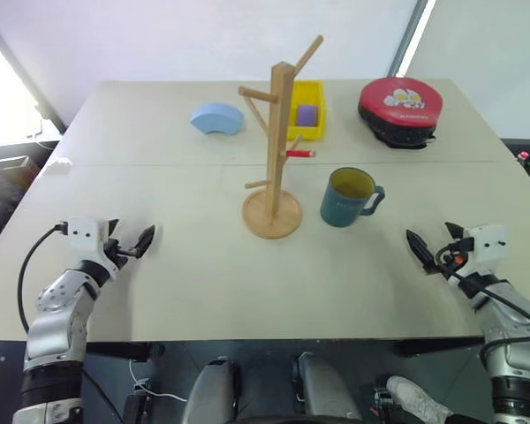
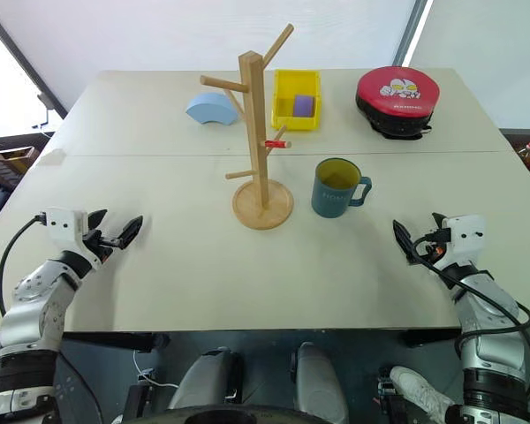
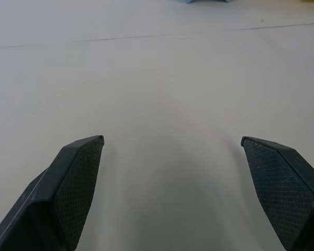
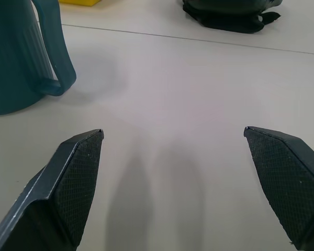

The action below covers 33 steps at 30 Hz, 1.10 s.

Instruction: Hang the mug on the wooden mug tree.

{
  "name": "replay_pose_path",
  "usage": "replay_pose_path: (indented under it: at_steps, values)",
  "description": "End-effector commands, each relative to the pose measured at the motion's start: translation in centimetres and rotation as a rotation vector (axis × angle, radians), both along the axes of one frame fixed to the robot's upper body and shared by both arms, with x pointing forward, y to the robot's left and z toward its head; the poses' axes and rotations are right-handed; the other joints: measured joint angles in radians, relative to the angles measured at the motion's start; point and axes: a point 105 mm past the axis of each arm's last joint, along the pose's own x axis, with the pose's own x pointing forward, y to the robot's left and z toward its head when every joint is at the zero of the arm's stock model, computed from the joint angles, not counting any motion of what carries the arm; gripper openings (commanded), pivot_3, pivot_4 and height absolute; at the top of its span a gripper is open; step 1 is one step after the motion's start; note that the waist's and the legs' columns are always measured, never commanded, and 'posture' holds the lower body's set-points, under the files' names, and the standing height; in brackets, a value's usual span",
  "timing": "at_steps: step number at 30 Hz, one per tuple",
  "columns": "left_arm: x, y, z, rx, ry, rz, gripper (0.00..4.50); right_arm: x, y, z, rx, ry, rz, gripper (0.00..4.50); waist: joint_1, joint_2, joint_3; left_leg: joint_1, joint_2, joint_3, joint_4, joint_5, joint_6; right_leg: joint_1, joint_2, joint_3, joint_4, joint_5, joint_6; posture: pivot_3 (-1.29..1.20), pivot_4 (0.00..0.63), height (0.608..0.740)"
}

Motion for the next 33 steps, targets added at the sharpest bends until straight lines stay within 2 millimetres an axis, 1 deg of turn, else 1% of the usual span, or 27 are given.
replay_pose_path:
  at_steps: [1,6,8,11,12,16,21,23,28,30,33]
  values:
    - [0.0,0.2,1.3,0.008,-0.043,0.008,4.5,0.2,0.2,1.0,-0.015,-0.036,0.001,4.47,0.0,0.0,0.0,0.0,0.0,0.0,0.0,0.0,0.0,0.0,0.0,0.0,0.0,0.0,0.0,0.0,0.15,0.735]
    - [-0.2,-0.1,1.3,-0.003,-0.036,-0.005,4.5,0.1,0.6,1.3,-0.012,-0.051,0.003,4.47,0.0,0.0,0.0,0.0,0.0,0.0,0.0,0.0,0.0,0.0,0.0,0.0,0.0,0.0,0.0,0.0,0.15,0.735]
    - [-0.4,-0.6,1.2,-0.001,-0.026,-0.029,4.5,-0.1,0.7,1.4,-0.011,-0.053,0.006,4.47,0.0,0.0,0.0,0.0,0.0,0.0,0.0,0.0,0.0,0.0,0.0,0.0,0.0,0.0,0.0,0.0,0.15,0.735]
    - [-0.7,-2.0,1.4,-0.011,-0.035,-0.091,4.5,-0.4,1.1,1.3,-0.026,-0.034,0.035,4.47,0.0,0.0,0.0,0.0,0.0,0.0,0.0,0.0,0.0,0.0,0.0,0.0,0.0,0.0,0.0,0.0,0.15,0.735]
    - [-0.8,-2.6,1.5,-0.008,-0.04,-0.122,4.5,-0.4,1.3,1.3,-0.031,-0.031,0.044,4.47,0.0,0.0,0.0,0.0,0.0,0.0,0.0,0.0,0.0,0.0,-0.001,0.0,0.0,0.0,0.0,0.0,0.15,0.735]
    - [-2.0,-6.0,1.8,0.006,-0.046,-0.331,4.5,-0.4,2.6,1.7,-0.03,-0.034,0.096,4.47,0.0,0.0,0.0,0.0,0.0,0.0,0.0,0.0,0.0,0.0,-0.001,0.0,-0.001,0.0,-0.001,0.0,0.15,0.735]
    - [-4.4,-10.6,2.5,-0.02,-0.021,-0.635,4.5,-0.7,4.7,1.6,-0.05,-0.021,0.187,4.47,0.0,0.0,0.0,-0.001,0.001,0.0,-0.001,0.0,0.0,-0.001,-0.001,0.0,-0.001,-0.001,-0.001,0.0,0.15,0.735]
    - [-5.3,-12.7,2.8,-0.02,-0.009,-0.76,4.5,-0.5,5.4,1.7,-0.059,-0.031,0.204,4.47,0.0,0.0,0.0,-0.001,0.001,0.0,0.0,0.0,0.0,-0.001,-0.001,0.0,-0.001,-0.001,-0.001,0.0,0.15,0.735]
    - [-5.9,-15.9,3.9,-0.016,-0.034,-0.909,4.5,1.1,6.1,2.6,-0.027,-0.095,0.173,4.47,0.0,0.001,0.0,-0.001,0.001,0.0,0.0,0.0,0.0,-0.001,-0.001,0.0,-0.001,-0.001,-0.001,0.0,0.15,0.735]
    - [-6.1,-16.9,4.4,-0.018,-0.05,-0.95,4.5,1.7,6.2,2.6,-0.018,-0.106,0.161,4.47,-0.001,0.001,0.0,-0.001,0.001,0.0,0.0,0.0,0.0,-0.001,-0.001,0.0,-0.001,-0.001,-0.001,0.0,0.15,0.735]
    - [-6.2,-17.8,4.9,-0.018,-0.067,-0.983,4.5,2.4,6.0,2.6,-0.007,-0.119,0.142,4.47,0.0,0.001,0.0,-0.001,0.0,0.0,0.0,0.0,0.0,-0.001,0.0,0.0,-0.001,-0.001,-0.001,0.0,0.15,0.735]
